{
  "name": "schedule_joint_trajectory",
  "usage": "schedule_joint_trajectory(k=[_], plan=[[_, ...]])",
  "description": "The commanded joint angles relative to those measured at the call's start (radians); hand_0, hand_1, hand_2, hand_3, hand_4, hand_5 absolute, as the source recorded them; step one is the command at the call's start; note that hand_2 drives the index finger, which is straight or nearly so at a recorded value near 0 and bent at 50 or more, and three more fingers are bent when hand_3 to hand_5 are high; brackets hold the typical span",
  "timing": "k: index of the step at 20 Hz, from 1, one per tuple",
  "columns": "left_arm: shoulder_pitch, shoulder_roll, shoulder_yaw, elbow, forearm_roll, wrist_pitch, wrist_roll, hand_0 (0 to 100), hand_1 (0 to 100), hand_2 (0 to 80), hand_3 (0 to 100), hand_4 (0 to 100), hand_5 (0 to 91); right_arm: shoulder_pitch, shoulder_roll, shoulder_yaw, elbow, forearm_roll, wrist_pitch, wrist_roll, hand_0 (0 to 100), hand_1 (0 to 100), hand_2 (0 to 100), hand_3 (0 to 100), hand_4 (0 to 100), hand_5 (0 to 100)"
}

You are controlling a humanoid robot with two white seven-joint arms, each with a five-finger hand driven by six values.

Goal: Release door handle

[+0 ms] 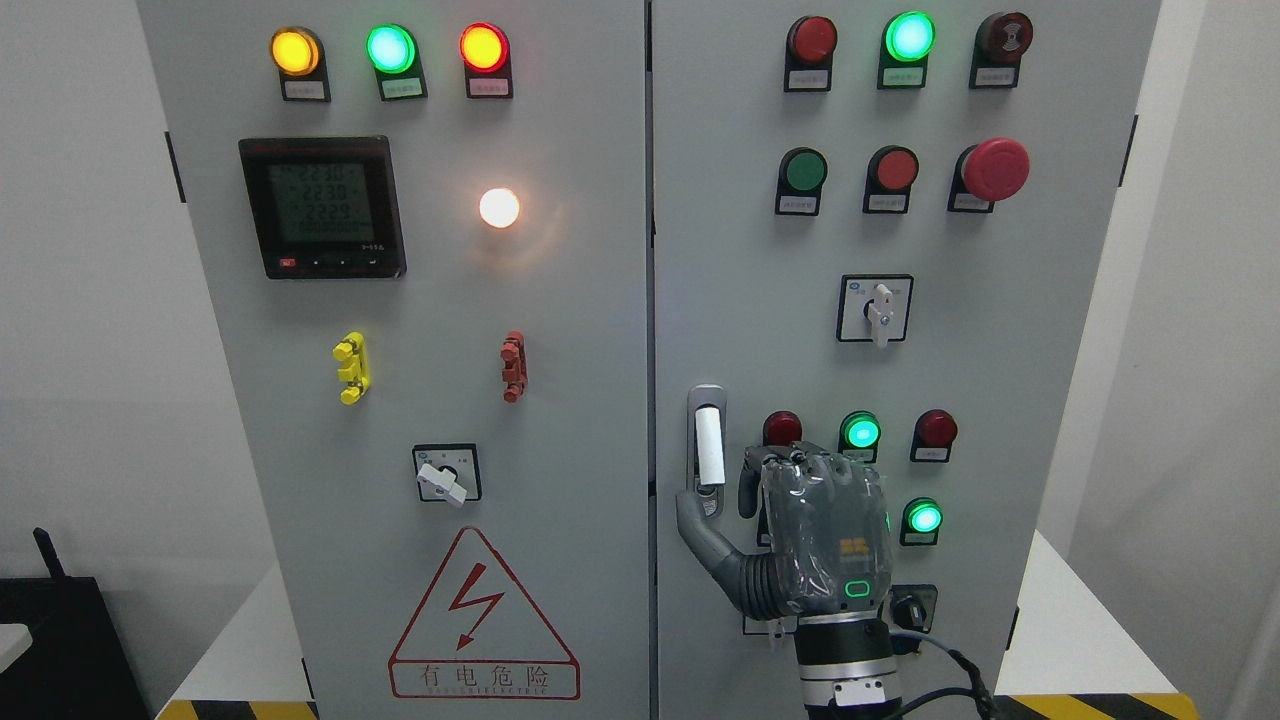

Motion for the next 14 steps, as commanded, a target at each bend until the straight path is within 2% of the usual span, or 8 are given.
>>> schedule_joint_trajectory(k=[1, 14], plan=[[0.0, 0.0, -0.014, 0.02, 0.0, -0.001, -0.001, 12, 39, 0.0, 0, 0, 0.0, -0.015, 0.001, 0.002, 0.023, 0.0, 0.0, 0.001, 24, 42, 85, 100, 91, 100], [0.0, 0.0, -0.014, 0.02, 0.0, -0.001, -0.001, 12, 39, 0.0, 0, 0, 0.0, -0.02, 0.002, -0.004, 0.035, -0.002, 0.002, 0.0, 27, 45, 86, 100, 92, 100]])
